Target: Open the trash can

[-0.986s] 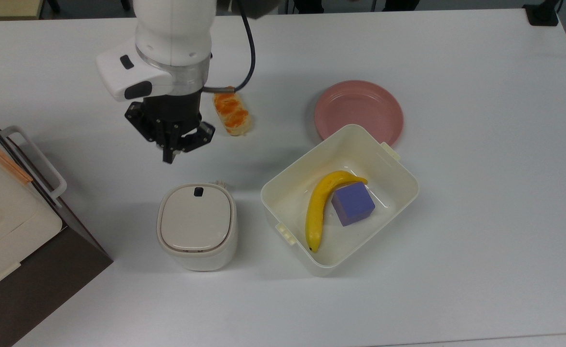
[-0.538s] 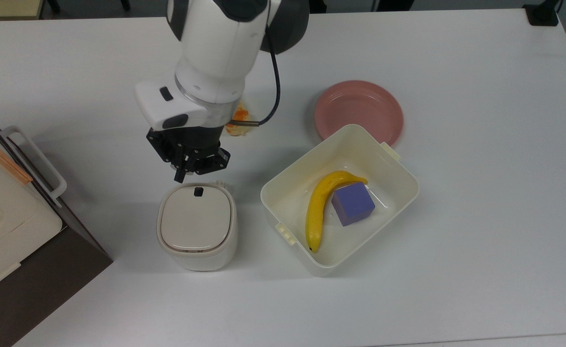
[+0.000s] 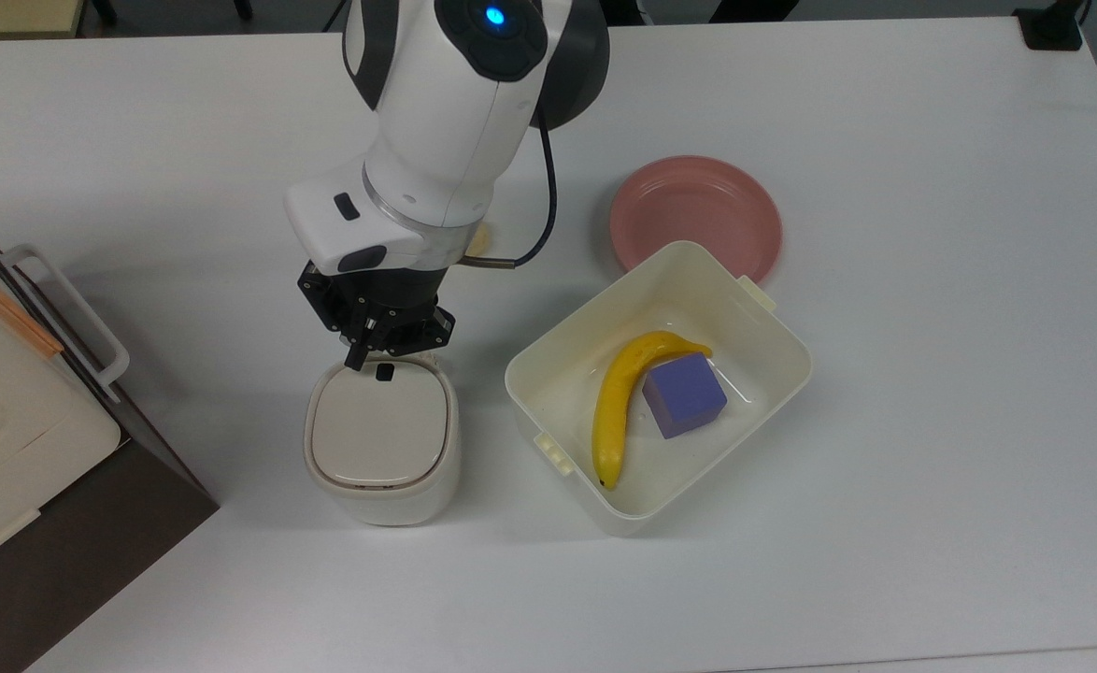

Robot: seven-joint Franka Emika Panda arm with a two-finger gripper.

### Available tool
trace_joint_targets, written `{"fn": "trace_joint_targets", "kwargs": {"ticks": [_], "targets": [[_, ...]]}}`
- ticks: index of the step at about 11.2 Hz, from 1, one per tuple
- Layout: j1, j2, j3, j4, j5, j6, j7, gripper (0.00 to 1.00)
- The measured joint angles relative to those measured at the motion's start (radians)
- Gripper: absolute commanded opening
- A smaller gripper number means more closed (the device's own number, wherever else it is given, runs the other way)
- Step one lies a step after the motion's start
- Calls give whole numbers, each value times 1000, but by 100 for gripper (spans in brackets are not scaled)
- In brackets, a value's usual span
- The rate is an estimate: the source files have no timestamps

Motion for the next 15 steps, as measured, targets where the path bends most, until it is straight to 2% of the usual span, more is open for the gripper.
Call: {"fn": "trace_joint_targets", "kwargs": {"ticks": [5, 10, 15], "targets": [[5, 21, 9, 0, -40, 0, 15, 0], [7, 31, 29, -3, -126, 0, 78, 0], [6, 32, 33, -3, -129, 1, 85, 0]]}}
